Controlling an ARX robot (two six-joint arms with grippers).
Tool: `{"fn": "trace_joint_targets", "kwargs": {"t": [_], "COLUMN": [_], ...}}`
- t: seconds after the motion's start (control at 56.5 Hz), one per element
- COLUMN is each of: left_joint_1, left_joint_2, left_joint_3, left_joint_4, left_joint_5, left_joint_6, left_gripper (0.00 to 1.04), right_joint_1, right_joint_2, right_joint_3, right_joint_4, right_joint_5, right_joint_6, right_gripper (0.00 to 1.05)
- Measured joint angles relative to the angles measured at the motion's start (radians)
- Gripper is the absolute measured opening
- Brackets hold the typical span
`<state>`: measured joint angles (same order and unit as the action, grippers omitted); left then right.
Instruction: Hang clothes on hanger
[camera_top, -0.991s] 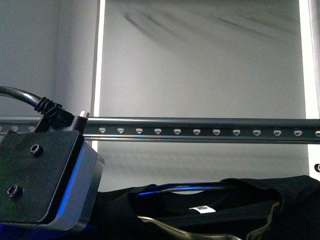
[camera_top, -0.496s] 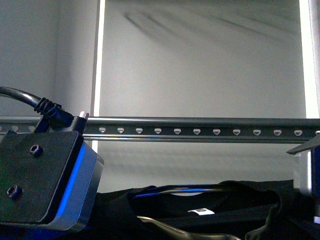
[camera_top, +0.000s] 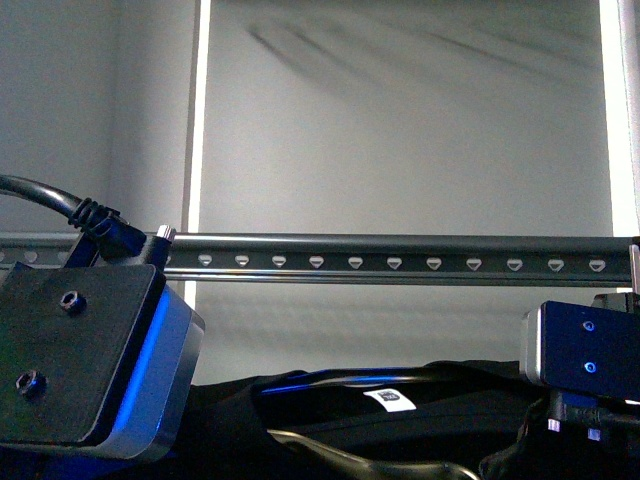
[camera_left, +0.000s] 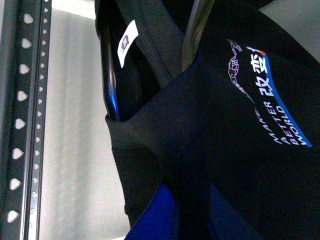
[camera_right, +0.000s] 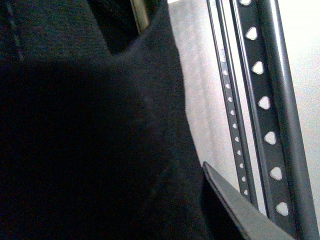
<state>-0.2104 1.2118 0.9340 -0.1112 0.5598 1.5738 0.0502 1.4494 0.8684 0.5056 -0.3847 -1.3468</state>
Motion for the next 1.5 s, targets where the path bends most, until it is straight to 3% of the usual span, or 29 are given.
{"fn": "trace_joint_targets", "kwargs": {"t": [0.159,0.372,0.602,0.655,0.814,0.92,1.009,1.115,1.221,1.327,1.451,1.504], "left_joint_1": [0.000,0.000,0.000,0.000,0.000,0.014,0.085,0.168,0.251,0.267,0.233,0.217], "left_joint_2": [-0.001,-0.004,-0.004,-0.004,-0.005,-0.008,0.005,0.005,0.004,0.005,-0.010,-0.036], "left_joint_3": [0.005,0.009,0.009,0.009,0.008,-0.060,-0.047,0.010,0.052,0.056,0.041,0.039], "left_joint_4": [0.005,0.006,0.006,0.006,0.014,0.296,0.595,0.640,0.581,0.534,0.524,0.465], "left_joint_5": [0.011,0.016,0.016,0.016,0.012,-0.089,-0.198,-0.298,-0.420,-0.436,-0.381,-0.427], "left_joint_6": [0.001,0.002,0.002,0.002,-0.014,-0.334,-0.970,-1.411,-1.814,-1.964,-2.006,-1.959], "left_gripper": [0.31,0.61,0.97,1.00,0.98,0.98,0.98,0.98,0.98,0.98,0.98,0.93], "right_joint_1": [-0.029,-0.092,-0.183,-0.204,-0.299,-0.344,-0.393,-0.423,-0.441,-0.449,-0.457,-0.461], "right_joint_2": [-0.017,-0.036,-0.074,-0.081,-0.111,-0.121,-0.121,-0.113,-0.095,-0.061,-0.027,-0.014], "right_joint_3": [-0.031,-0.068,-0.094,-0.095,-0.095,-0.093,-0.065,-0.016,0.047,0.089,0.131,0.155], "right_joint_4": [-0.034,-0.086,-0.257,-0.317,-0.591,-0.676,-0.717,-0.737,-0.707,-0.647,-0.583,-0.563], "right_joint_5": [-0.044,-0.071,-0.114,-0.114,-0.153,-0.196,-0.264,-0.322,-0.351,-0.349,-0.350,-0.348], "right_joint_6": [0.020,0.099,0.255,0.283,0.437,0.497,0.632,0.765,0.986,1.199,1.401,1.479], "right_gripper": [0.06,0.05,0.05,0.05,0.05,0.05,0.04,0.03,0.03,0.03,0.03,0.03]}}
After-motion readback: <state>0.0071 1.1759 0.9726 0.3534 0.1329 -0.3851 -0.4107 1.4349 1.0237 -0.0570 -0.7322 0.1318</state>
